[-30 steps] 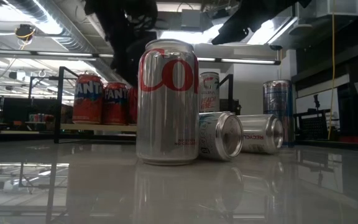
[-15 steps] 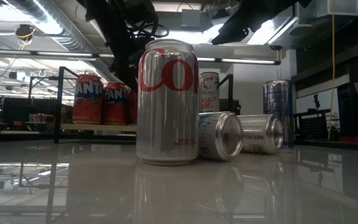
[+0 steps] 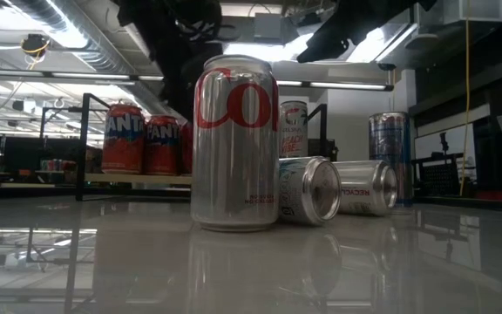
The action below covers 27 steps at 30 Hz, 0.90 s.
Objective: Place canned beverage on shelf
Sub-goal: Put the red soda can on the shelf aligned with the other red soda cans
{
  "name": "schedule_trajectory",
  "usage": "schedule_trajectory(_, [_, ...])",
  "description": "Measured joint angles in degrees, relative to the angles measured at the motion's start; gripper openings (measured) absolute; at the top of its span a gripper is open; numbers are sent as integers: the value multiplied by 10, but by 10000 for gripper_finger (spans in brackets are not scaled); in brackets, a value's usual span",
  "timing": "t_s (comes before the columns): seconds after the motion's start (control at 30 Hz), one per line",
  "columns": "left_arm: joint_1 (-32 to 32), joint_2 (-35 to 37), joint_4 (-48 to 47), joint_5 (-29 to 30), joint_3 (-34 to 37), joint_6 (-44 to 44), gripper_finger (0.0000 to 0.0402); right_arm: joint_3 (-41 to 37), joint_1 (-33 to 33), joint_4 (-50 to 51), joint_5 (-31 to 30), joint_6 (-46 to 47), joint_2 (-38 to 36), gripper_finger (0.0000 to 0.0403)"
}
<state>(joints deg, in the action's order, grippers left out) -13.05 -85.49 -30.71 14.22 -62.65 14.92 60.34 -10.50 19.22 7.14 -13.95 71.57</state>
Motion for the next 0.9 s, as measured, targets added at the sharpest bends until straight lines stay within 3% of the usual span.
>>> schedule_trajectory(0.13, [25, 0, 10, -34, 0, 0, 364, 0, 1, 14, 3, 15, -13, 372])
schedule_trajectory(0.33, [81, 0, 39, -56, 0, 0, 364, 0, 7, 48, 78, 90, -69, 372])
schedule_trajectory(0.43, [112, 0, 77, -56, 0, 1, 364, 0, 37, 64, 85, 129, -103, 372])
schedule_trajectory(0.67, [170, 0, 169, -43, 0, 1, 364, 0, 188, 85, 22, 238, -151, 372])
schedule_trajectory(0.9, [220, 0, 189, -5, 0, 2, 364, 0, 372, 144, -58, 388, -156, 372])
